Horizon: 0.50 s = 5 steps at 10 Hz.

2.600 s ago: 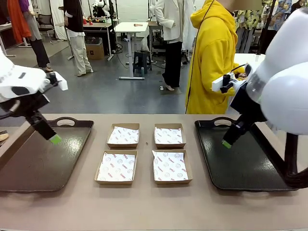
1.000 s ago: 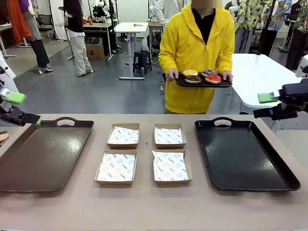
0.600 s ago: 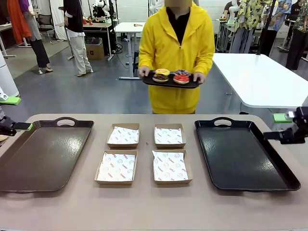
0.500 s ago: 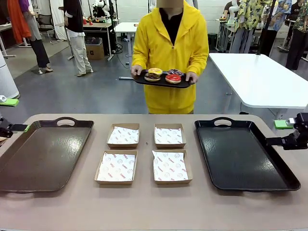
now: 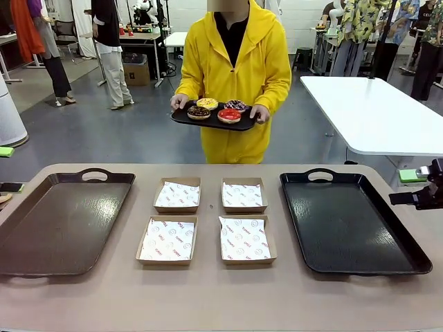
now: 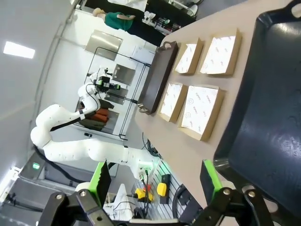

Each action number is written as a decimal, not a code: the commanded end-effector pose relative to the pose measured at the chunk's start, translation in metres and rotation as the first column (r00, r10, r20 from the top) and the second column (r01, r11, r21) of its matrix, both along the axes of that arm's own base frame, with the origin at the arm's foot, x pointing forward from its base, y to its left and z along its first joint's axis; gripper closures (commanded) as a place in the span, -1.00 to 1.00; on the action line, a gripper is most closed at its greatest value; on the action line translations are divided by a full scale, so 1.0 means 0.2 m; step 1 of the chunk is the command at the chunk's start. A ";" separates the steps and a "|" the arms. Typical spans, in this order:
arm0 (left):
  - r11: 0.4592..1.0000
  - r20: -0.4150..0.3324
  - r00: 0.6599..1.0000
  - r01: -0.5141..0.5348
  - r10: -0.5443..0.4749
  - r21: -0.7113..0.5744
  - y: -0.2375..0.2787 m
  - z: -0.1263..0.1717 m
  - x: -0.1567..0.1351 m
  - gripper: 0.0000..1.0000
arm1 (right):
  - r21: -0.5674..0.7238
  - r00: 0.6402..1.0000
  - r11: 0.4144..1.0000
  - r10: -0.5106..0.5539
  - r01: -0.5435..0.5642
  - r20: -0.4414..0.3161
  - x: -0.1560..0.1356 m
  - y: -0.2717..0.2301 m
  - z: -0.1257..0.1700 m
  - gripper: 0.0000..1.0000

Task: Individually package the donuts and arrange them on the tray.
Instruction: Pick up one Paper togo box.

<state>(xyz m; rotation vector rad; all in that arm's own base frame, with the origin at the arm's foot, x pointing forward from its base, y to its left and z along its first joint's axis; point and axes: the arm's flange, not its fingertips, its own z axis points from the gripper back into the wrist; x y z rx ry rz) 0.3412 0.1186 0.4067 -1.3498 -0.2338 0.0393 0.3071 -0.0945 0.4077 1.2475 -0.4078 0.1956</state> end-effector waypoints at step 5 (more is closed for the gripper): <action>1.000 -0.002 1.000 -0.014 0.014 0.011 0.01 0.00 0.00 -1.00 | 0.000 1.000 1.000 0.000 0.000 0.000 0.00 0.00 0.00 -1.00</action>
